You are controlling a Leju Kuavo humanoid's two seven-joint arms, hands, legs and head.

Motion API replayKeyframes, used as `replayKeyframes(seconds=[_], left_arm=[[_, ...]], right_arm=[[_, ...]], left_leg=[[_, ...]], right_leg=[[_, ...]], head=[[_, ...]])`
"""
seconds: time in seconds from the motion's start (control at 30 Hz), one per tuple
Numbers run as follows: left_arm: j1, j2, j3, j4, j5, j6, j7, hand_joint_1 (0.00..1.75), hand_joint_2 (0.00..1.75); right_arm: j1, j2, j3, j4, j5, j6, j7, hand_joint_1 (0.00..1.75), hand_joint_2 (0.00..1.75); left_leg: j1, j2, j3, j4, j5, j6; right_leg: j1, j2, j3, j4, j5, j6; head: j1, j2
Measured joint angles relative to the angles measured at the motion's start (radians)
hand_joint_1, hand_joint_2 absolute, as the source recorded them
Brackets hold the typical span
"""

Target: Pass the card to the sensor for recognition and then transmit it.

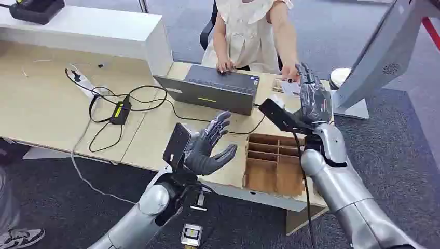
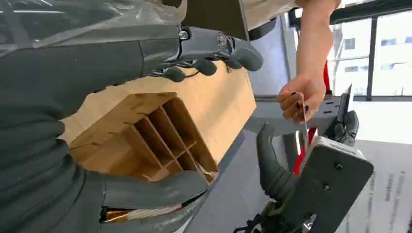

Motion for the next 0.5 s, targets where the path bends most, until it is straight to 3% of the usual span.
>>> replayKeyframes(seconds=[0.07, 0.1, 0.5], left_arm=[[0.0, 0.0, 0.0, 0.0, 0.0, 0.002, 0.0, 0.0, 1.75], [0.0, 0.0, -0.001, 0.002, 0.001, 0.003, -0.002, 0.0, 1.75], [-0.011, -0.001, -0.006, 0.027, 0.006, -0.019, -0.014, 0.0, 1.75]], right_arm=[[-0.001, 0.001, 0.0, 0.003, -0.001, -0.001, -0.001, 1.55, 1.75], [-0.007, 0.006, 0.002, 0.019, -0.013, -0.006, -0.008, 1.75, 1.75], [-0.018, 0.013, 0.004, 0.074, -0.091, -0.047, -0.045, 1.75, 1.75]], left_leg=[[0.0, 0.0, 0.0, 0.0, 0.0, 0.0], [0.0, 0.0, 0.0, 0.0, 0.0, 0.0], [0.0, 0.0, 0.0, 0.0, 0.0, 0.0]], right_leg=[[0.0, 0.0, 0.0, 0.0, 0.0, 0.0], [0.0, 0.0, 0.0, 0.0, 0.0, 0.0], [0.0, 0.0, 0.0, 0.0, 0.0, 0.0]], head=[[0.0, 0.0], [0.0, 0.0], [0.0, 0.0]])
